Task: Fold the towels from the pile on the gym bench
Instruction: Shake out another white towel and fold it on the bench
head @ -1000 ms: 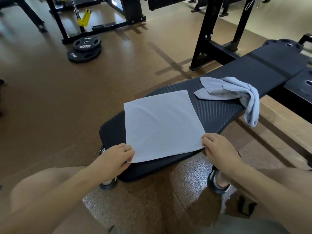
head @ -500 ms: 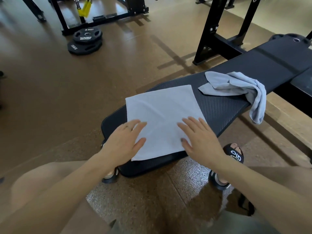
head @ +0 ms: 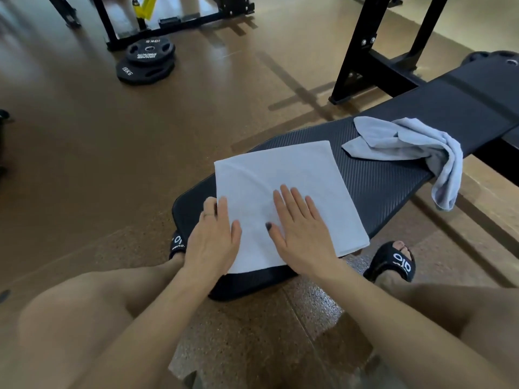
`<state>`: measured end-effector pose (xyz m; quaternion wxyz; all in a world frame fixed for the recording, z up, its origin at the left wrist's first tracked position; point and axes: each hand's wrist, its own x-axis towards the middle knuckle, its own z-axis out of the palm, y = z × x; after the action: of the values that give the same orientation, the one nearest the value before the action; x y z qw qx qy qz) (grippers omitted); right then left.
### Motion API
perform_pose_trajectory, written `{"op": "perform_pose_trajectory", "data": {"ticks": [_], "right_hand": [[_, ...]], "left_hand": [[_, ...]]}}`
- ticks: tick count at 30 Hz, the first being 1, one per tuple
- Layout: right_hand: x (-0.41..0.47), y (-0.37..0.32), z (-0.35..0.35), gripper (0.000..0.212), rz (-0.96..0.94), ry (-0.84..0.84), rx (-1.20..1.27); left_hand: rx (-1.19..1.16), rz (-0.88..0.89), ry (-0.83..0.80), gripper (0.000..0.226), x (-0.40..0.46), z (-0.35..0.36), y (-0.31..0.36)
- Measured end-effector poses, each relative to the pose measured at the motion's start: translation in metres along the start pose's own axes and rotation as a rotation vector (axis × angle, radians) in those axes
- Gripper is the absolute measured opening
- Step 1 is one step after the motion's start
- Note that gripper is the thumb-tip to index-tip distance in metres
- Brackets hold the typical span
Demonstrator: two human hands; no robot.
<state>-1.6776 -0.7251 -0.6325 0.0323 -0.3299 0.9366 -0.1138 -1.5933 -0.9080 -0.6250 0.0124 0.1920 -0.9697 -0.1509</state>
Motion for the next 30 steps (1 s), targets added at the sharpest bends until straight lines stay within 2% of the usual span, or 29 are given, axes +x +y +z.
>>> {"op": "perform_pose_trajectory", "data": {"ticks": [2, 4, 6, 9, 11, 13, 15, 18, 19, 21, 23, 26, 30], "right_hand": [[0.01, -0.008, 0.003, 0.073, 0.0, -0.004, -0.004], [0.011, -0.013, 0.015, 0.074, -0.022, -0.082, -0.024], [0.007, -0.014, 0.024, 0.077, -0.037, -0.137, -0.028], [0.017, -0.018, 0.019, 0.079, -0.029, -0.102, -0.012], [0.033, -0.026, 0.01, 0.076, -0.018, -0.012, 0.029], [0.05, -0.033, 0.007, 0.074, -0.023, 0.046, 0.056], [0.059, -0.037, 0.016, 0.075, -0.043, -0.013, 0.03], [0.069, -0.039, 0.027, 0.073, -0.1, -0.167, -0.043], [0.077, -0.041, 0.025, 0.069, -0.114, -0.146, -0.044], [0.094, -0.049, 0.017, 0.063, -0.099, 0.001, -0.004], [0.109, -0.052, 0.016, 0.063, -0.072, 0.025, 0.025], [0.112, -0.054, 0.033, 0.065, -0.15, -0.173, -0.066], [0.118, -0.059, 0.032, 0.064, -0.145, -0.064, -0.051]], "left_hand": [[-0.028, -0.091, -0.005, 0.046, 0.012, 0.001, 0.005], [-0.091, -0.196, -0.007, 0.032, 0.022, 0.006, 0.004], [-0.166, -0.241, -0.007, 0.029, 0.024, 0.009, 0.0], [-0.267, -0.224, 0.034, 0.023, 0.02, 0.008, -0.006], [-0.287, -0.201, 0.066, 0.016, 0.016, 0.01, -0.009], [-0.288, -0.187, 0.102, 0.019, 0.015, 0.015, -0.01], [-0.285, -0.172, 0.116, 0.028, 0.013, 0.02, -0.01], [-0.319, -0.165, 0.108, 0.024, 0.009, 0.024, -0.01], [-0.312, -0.148, 0.137, 0.024, 0.008, 0.026, -0.011], [-0.316, -0.12, 0.121, 0.007, 0.005, 0.028, -0.012], [-0.369, -0.142, 0.124, 0.02, 0.005, 0.032, -0.016], [-0.306, -0.112, 0.168, 0.047, 0.004, 0.031, -0.015], [-0.276, -0.101, 0.17, 0.055, 0.003, 0.03, -0.013]]}}
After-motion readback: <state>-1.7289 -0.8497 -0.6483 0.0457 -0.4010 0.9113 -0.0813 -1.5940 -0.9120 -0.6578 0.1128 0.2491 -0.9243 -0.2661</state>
